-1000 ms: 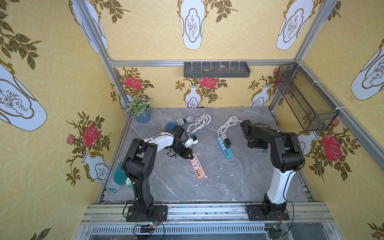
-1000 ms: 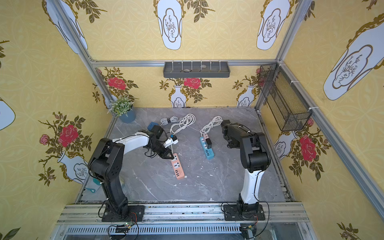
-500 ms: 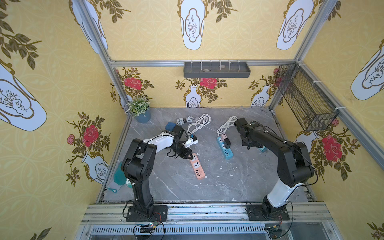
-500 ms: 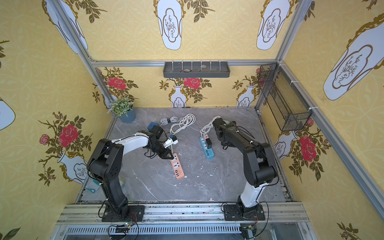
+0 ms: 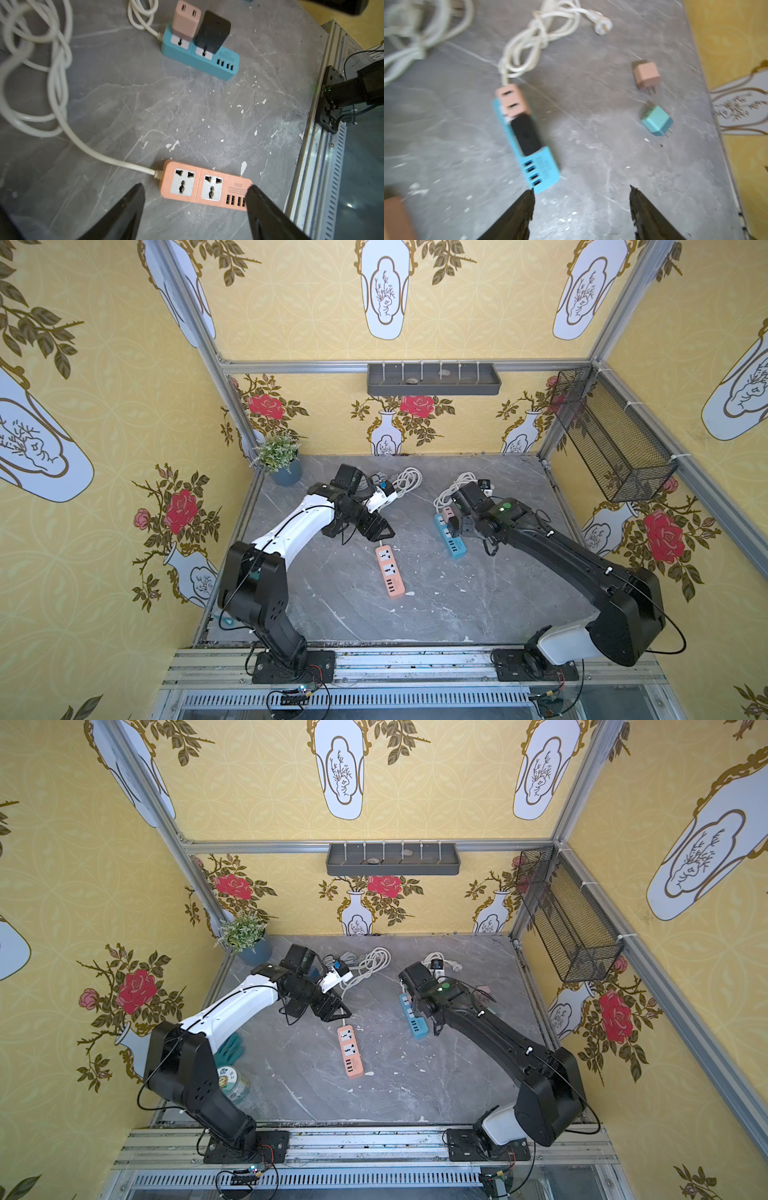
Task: Pull the plug off the socket
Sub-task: Move the socket to the center of the board.
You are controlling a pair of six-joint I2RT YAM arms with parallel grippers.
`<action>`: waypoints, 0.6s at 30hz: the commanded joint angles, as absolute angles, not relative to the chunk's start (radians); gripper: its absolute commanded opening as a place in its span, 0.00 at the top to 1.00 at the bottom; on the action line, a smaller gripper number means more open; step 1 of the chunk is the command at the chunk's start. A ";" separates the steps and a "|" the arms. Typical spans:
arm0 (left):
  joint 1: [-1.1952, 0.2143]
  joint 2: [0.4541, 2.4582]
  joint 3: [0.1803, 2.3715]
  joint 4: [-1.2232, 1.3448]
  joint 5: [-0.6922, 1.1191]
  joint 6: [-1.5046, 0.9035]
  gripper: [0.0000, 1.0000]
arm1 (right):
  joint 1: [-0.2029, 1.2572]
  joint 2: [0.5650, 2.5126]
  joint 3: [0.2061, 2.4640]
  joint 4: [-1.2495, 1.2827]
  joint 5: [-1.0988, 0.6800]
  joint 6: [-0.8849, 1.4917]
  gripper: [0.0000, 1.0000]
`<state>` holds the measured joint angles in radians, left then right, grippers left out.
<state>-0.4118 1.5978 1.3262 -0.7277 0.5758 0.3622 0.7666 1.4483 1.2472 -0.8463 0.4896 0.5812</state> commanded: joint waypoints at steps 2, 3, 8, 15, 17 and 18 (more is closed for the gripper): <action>-0.407 1.484 1.293 -0.765 0.445 0.333 0.00 | 0.888 1.487 1.276 -0.736 0.367 0.605 0.19; -0.405 1.453 1.283 -0.772 0.418 0.321 0.00 | 0.911 1.510 1.286 -0.714 0.346 0.605 0.18; -0.322 1.264 1.165 -0.730 0.351 0.249 0.00 | 1.001 1.665 1.347 -0.611 0.245 0.613 0.18; -0.142 1.141 0.972 -0.677 0.378 0.224 0.00 | 1.039 1.850 1.418 -0.520 0.122 0.611 0.16; -0.135 1.127 0.933 -0.674 0.381 0.212 0.00 | 1.049 1.893 1.454 -0.540 0.121 0.613 0.16; -0.135 1.123 0.918 -0.674 0.388 0.215 0.00 | 1.051 1.910 1.463 -0.541 0.118 0.615 0.16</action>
